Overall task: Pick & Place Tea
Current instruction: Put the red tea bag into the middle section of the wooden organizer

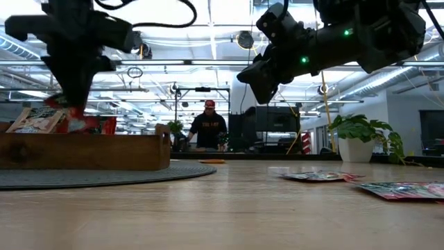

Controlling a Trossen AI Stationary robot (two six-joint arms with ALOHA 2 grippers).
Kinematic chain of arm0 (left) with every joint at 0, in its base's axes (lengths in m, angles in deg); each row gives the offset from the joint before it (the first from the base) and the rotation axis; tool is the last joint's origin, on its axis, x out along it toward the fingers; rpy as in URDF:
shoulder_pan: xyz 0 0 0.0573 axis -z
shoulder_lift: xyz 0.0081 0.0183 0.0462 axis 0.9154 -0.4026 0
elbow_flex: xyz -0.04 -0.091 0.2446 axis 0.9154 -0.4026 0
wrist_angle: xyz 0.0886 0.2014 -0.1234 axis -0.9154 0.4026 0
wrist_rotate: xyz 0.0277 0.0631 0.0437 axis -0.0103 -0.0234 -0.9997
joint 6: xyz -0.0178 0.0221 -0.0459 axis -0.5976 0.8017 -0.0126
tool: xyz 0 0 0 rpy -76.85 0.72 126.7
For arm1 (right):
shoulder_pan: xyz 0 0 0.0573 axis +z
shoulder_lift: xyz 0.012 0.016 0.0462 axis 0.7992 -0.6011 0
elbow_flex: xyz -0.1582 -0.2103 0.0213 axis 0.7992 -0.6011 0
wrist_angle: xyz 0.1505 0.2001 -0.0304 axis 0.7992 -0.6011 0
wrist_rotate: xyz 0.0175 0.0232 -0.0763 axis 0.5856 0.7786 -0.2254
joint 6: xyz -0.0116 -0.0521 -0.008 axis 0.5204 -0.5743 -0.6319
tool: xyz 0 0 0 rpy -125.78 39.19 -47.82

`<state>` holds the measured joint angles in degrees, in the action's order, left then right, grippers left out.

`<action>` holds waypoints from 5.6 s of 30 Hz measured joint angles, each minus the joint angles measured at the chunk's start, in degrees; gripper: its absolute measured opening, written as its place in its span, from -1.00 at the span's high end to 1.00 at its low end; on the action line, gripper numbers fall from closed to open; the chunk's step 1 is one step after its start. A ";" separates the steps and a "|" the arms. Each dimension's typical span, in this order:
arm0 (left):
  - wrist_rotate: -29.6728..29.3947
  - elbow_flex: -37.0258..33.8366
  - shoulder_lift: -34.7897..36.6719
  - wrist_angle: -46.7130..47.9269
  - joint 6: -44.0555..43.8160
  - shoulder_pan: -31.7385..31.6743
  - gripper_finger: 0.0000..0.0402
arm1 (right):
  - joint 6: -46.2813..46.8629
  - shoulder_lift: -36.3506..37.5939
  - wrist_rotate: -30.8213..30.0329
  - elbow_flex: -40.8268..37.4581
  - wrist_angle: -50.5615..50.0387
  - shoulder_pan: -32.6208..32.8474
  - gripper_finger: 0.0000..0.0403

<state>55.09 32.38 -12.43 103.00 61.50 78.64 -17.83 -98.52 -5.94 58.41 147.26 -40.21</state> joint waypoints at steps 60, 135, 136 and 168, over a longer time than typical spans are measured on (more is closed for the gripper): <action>-17.11 -9.79 26.49 -50.77 16.90 5.43 -0.03 | -1.48 0.56 -1.55 0.00 -0.88 3.36 0.68; -20.20 -26.79 33.06 -66.12 14.24 0.51 -0.03 | 49.58 1.08 58.88 10.79 -82.92 1.46 0.39; -20.20 -26.79 33.06 -66.12 14.24 0.49 -0.03 | 49.67 2.28 58.98 11.41 -84.15 1.47 0.35; -20.20 -26.77 33.06 -66.13 14.24 0.48 -0.03 | 46.81 -4.40 50.12 23.61 -104.84 6.39 -0.56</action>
<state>34.89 5.61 20.64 36.86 75.74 79.12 28.97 -102.92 44.17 82.01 42.42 -33.82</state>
